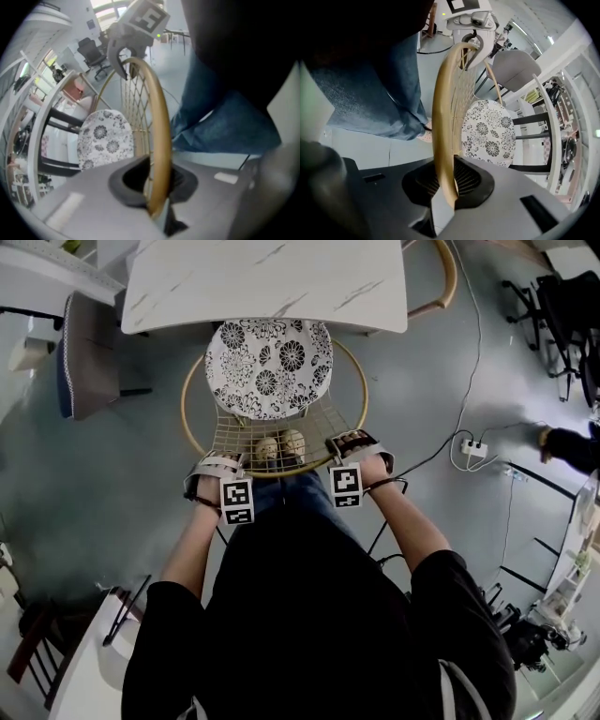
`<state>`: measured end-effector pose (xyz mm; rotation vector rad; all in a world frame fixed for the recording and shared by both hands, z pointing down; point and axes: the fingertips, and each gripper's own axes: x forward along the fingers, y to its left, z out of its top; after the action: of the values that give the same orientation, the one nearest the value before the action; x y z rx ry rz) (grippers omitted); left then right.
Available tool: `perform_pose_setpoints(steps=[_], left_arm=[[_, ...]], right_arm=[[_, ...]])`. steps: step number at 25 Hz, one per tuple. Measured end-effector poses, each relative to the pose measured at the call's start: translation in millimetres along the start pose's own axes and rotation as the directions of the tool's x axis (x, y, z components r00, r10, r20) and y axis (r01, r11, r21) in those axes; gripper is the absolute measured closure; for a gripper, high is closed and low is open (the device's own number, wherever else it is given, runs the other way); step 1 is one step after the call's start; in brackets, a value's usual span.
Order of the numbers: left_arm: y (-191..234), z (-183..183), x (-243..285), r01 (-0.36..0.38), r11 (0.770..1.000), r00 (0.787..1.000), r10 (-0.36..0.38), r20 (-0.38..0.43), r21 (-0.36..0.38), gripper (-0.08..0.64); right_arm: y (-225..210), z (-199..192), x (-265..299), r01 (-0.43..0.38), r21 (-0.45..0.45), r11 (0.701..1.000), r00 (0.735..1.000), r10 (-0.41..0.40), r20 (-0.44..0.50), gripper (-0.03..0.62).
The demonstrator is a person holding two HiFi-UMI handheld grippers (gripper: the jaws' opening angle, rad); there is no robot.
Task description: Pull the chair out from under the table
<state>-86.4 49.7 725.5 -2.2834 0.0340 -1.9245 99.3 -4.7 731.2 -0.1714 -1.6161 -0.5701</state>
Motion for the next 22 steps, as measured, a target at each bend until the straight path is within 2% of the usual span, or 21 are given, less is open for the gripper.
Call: perform_pose_setpoints(steps=[4,7,10,17,22], left_arm=[[3.1,-3.1,-0.1,-0.016,0.999,0.999,0.017,0.031,-0.032,0.525],[4.3,-4.8,0.1,-0.022,0.999,0.999,0.023,0.025,-0.033,0.528],[0.6,-5.4,-0.9,-0.02,0.999,1.0,0.02,0.022,-0.026,0.531],[-20.3,-17.1,-2.0,-0.002,0.999,1.0,0.001,0.024,0.032,0.531],[-42.7,-14.2,-7.9,0.008,0.999,1.0,-0.009,0.02,0.046,0.531]], right_arm=[[-3.8,1.1,1.7,-0.028,0.034,0.999,0.999,0.029,-0.031,0.546],[-6.7,0.1,1.8,-0.042,0.073,0.996,0.997,0.047,-0.068,0.548],[-1.5,2.7,-1.0,-0.044,0.068,0.997,0.994,0.051,-0.092,0.558],[23.2,28.2,-5.0,-0.041,0.099,0.994,0.996,0.048,-0.075,0.563],[45.9,40.1,-15.3,-0.036,0.113,0.993,0.997,0.044,-0.062,0.565]])
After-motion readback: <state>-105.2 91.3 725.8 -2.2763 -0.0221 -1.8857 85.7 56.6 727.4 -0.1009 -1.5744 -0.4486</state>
